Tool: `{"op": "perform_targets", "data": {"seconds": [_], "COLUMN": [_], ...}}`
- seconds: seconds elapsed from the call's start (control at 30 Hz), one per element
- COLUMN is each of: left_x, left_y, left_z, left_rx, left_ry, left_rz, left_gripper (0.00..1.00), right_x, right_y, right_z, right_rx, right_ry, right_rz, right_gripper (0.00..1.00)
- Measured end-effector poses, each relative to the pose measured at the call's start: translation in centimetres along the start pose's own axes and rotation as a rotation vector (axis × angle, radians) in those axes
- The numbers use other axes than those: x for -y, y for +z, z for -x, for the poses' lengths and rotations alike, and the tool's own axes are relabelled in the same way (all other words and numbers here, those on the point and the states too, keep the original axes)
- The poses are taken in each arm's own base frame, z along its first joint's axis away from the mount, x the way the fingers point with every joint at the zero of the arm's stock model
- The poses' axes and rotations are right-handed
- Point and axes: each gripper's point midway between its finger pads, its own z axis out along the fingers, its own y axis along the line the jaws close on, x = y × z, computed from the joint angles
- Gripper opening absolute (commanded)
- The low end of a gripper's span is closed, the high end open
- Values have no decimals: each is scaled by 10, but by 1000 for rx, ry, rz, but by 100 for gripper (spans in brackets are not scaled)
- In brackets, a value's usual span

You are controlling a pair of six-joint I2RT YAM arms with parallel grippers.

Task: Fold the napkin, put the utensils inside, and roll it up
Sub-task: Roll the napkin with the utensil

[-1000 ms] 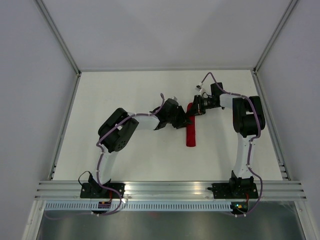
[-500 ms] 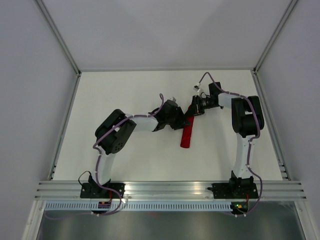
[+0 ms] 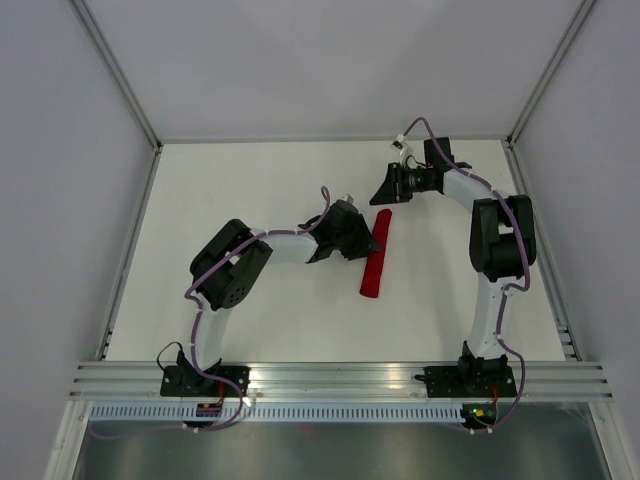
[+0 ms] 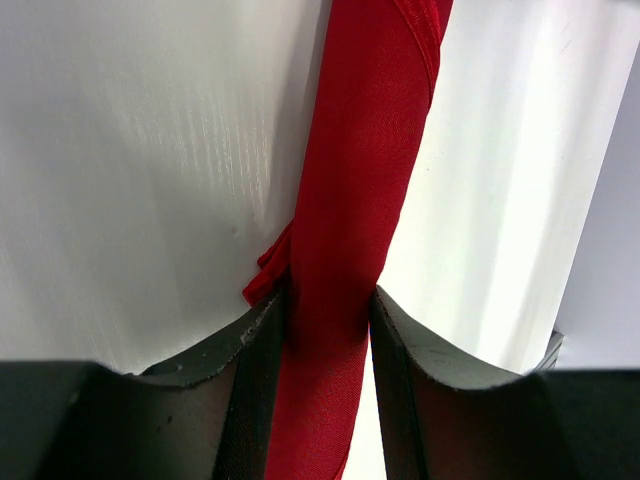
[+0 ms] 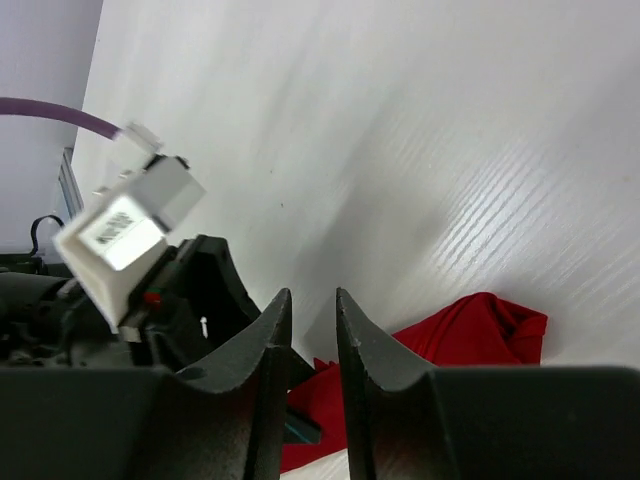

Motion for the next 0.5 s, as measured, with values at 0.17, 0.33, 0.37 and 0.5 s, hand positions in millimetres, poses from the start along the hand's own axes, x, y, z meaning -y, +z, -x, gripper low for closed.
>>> {"op": "perform_targets", "data": {"seconds": [0.17,0.33,0.37,0.5], "left_x": [0,1,2,3], "left_y": [0,0,0,-1], "left_z": [0,0,0,1], "left_rx": [1,3,3,4], "left_ry": [1,1,2,7], "left_rz": [5,2,1,-3], "left_gripper": [48,49,50,52], "right_x": [-26,-34,-32,-23], "right_y": [-22,-37,-40,-50], "right_z": [25,26,23,7], "right_rx": [53,58,53,19], "right_ry": [-88,-125,-127,-128], "right_rz": [-25,-78,-94,-159], "right_gripper": [30,30,30,30]}}
